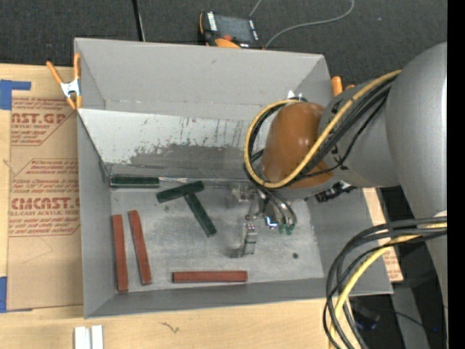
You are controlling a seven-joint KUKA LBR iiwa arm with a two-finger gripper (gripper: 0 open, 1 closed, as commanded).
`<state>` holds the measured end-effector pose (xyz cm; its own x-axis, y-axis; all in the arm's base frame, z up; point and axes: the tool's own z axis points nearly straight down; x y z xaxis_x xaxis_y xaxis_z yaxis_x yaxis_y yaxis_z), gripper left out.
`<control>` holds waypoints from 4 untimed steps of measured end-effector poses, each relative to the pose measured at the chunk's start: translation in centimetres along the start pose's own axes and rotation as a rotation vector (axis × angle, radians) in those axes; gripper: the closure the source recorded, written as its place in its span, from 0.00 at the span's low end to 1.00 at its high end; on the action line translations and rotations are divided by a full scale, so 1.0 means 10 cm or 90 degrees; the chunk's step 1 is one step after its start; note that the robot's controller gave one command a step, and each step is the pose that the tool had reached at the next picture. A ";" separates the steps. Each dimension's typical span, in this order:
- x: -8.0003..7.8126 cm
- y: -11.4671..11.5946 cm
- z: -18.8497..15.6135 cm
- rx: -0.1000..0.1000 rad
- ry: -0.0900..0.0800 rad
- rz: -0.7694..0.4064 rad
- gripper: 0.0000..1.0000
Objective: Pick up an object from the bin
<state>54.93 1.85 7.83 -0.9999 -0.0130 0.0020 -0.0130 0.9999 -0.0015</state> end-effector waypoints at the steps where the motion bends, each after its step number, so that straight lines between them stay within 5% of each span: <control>1: -0.07 0.76 0.09 -0.004 -0.002 0.031 0.00; 2: -0.08 0.71 0.08 -0.002 -0.002 0.034 1.00; 3: -0.07 0.71 0.09 -0.001 -0.001 0.034 0.00; 4: -0.07 0.71 0.08 -0.001 -0.001 0.034 1.00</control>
Offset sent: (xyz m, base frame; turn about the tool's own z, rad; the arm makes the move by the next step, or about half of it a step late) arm 0.0062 0.0696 -0.0083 0.0550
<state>55.57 8.91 7.05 -0.9992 0.0403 -0.0002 0.0403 0.9992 0.0003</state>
